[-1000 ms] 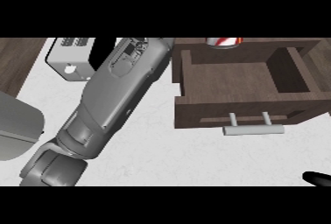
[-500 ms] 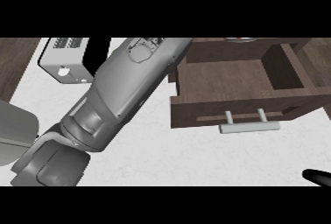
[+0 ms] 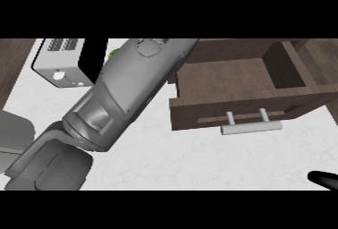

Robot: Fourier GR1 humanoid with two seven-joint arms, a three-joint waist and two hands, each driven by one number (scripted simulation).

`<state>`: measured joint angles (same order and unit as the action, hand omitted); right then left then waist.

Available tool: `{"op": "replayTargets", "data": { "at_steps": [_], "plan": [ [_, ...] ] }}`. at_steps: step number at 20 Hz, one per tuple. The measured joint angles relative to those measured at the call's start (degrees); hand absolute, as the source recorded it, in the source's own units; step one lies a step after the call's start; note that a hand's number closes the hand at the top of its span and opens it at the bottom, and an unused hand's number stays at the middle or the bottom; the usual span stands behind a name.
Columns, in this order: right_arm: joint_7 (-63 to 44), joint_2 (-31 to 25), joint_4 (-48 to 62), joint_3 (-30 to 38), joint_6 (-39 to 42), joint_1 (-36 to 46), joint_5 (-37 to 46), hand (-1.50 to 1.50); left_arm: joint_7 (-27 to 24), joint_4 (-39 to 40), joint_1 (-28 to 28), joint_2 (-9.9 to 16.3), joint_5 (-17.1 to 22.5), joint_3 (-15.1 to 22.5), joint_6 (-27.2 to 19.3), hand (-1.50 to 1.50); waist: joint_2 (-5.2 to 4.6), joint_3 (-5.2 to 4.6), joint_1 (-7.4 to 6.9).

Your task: Pick up the can, place it into the drawer and close the drawer

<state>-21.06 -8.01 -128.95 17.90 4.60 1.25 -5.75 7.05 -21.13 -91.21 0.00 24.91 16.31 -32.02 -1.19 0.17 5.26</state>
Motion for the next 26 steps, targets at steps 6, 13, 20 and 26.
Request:
{"op": "replayTargets", "data": {
  "at_steps": [6, 13, 20, 26],
  "plan": [
    [-1.2, -1.3, -0.5, -0.7, 0.1, 1.6, 1.0, -1.5, -2.0, 2.0, -0.4, 0.0, 2.0, 2.0, -3.5, -1.5, -0.21, 0.01, 0.57],
    [1.6, -4.7, 1.4, -3.4, 1.9, 5.2, 6.6, -1.5, -3.9, 3.1, -1.2, 0.0, 4.9, 2.2, -5.3, -1.5, -0.61, 0.02, 0.74],
    [6.5, -8.2, 5.1, -8.7, 3.0, 7.7, 18.1, -1.5, -5.5, 2.7, -1.6, 0.0, 8.5, 1.3, -5.8, -1.5, -0.63, -0.02, -0.14],
    [10.0, -10.0, 11.9, -14.7, 1.3, 11.7, 30.5, -1.5, -7.3, 3.2, -2.1, 0.0, 10.0, 1.0, -5.6, -1.5, -0.52, -0.05, -1.62]
  ]
}}
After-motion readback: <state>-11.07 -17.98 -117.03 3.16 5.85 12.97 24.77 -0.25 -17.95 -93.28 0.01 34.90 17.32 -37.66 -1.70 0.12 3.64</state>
